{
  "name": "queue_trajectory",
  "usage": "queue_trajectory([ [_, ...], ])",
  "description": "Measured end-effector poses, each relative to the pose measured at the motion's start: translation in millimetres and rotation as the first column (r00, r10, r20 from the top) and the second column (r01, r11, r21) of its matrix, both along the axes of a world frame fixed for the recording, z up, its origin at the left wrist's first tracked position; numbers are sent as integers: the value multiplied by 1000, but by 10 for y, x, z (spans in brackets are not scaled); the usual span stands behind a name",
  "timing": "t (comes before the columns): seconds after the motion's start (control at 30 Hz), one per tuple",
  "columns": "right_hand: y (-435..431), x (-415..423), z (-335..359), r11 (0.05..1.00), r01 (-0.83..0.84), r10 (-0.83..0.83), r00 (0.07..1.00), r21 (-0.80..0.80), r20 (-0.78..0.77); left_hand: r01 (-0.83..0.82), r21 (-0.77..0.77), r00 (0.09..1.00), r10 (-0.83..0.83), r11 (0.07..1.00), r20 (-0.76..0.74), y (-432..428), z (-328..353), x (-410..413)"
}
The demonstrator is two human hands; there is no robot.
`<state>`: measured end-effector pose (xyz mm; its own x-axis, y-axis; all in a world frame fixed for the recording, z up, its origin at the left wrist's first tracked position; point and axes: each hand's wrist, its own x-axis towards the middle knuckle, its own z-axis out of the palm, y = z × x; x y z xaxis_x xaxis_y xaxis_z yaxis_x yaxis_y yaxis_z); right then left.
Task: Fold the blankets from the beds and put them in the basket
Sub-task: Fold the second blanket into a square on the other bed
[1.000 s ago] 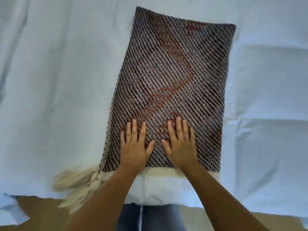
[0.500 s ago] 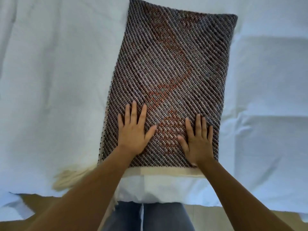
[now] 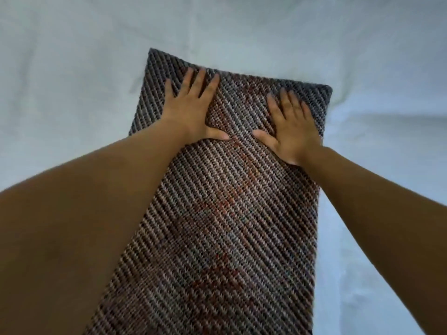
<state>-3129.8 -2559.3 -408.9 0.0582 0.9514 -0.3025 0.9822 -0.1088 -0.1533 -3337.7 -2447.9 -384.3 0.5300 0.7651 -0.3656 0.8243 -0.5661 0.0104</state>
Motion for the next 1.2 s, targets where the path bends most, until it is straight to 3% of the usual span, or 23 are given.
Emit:
queue_trajectory([
  [0.2, 515, 233, -50, 1000, 18, -18, 1000, -17, 3, 113, 63, 984, -103, 992, -148, 563, 26, 222],
  [0.37, 658, 192, 80, 993, 50, -47, 998, -102, 28, 77, -175, 944, -129, 981, -304, 791, 257, 373],
  [0.47, 663, 92, 217, 989, 93, -80, 990, -111, 116, 114, -47, 937, -123, 992, -326, 623, 307, 367],
  [0.6, 524, -3, 413, 991, 95, -81, 988, -99, 133, 129, 208, 978, -91, 970, -186, 285, 399, 189],
  [0.77, -59, -242, 680, 967, 16, -51, 990, 254, 133, 115, 327, 990, -137, 938, 46, -121, 669, -246],
  [0.93, -835, -589, 1114, 965, -44, -2, 985, 258, 174, 63, 265, 979, -112, 962, 173, -883, 1002, -777],
  [1.1, -1816, -1126, 1526, 958, 145, -168, 983, 248, 73, -14, 184, 938, -50, 983, 342, -1859, 1292, -1223],
  [1.2, -2338, -1483, 1538, 954, 234, -249, 967, 187, 63, -8, 177, 932, -57, 984, 358, -2322, 1375, -1516],
])
